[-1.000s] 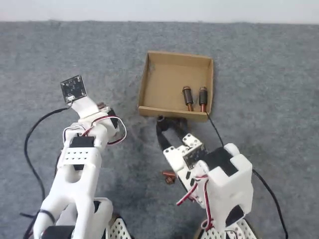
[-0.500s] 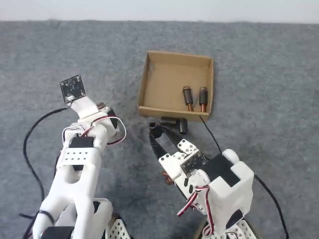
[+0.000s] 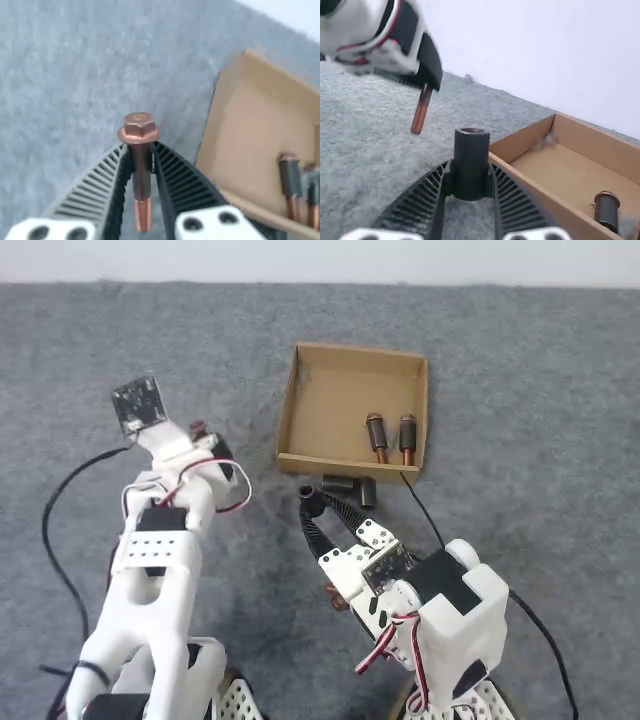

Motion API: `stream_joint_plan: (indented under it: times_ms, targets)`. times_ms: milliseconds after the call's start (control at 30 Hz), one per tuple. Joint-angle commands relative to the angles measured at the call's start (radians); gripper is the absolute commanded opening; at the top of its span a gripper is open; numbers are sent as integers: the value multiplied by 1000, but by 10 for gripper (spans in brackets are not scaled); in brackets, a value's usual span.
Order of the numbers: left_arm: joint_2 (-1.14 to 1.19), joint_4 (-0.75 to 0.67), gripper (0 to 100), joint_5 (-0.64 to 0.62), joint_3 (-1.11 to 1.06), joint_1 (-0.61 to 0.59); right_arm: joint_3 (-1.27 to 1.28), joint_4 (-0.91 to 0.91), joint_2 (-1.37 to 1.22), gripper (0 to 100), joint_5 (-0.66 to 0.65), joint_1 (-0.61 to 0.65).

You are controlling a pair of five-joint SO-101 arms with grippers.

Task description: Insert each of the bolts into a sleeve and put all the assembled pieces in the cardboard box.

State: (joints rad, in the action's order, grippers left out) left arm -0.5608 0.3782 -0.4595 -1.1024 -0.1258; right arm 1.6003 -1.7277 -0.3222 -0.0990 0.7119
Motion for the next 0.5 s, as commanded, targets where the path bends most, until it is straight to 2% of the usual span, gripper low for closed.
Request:
stream_joint_plan:
  times_ms: [0,233,467]
  targets:
    - [-63,-35,12,-3,127,0,29,-7,48,6,-8,7]
    - [-118,-32,12,-3,213,11,12,-13,-4,6,-8,8]
    - [-390,-34,12,-2,97,176,11,-27,-18,6,-8,19]
